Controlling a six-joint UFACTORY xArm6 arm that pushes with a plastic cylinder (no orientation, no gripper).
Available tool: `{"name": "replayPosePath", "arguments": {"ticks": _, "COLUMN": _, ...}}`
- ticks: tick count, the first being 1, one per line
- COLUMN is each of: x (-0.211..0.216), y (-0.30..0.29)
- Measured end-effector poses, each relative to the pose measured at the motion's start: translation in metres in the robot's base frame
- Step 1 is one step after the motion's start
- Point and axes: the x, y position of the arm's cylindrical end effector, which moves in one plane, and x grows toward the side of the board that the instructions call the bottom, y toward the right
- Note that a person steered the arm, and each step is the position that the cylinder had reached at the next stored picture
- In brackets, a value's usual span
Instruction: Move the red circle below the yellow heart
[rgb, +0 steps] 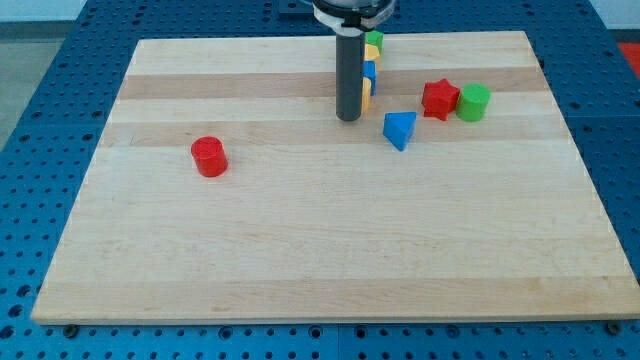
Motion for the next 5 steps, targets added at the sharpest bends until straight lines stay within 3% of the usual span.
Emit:
{"name": "replayPosePath", "arguments": {"ticks": 2, "x": 0.007, "y": -0.008}}
{"name": "replayPosePath", "arguments": {"ticks": 3, "x": 0.019, "y": -0.042}}
{"name": "replayPosePath", "arguments": {"ticks": 4, "x": 0.060, "y": -0.044}}
{"name": "replayPosePath", "arguments": {"ticks": 5, "x": 0.128, "y": -0.048}}
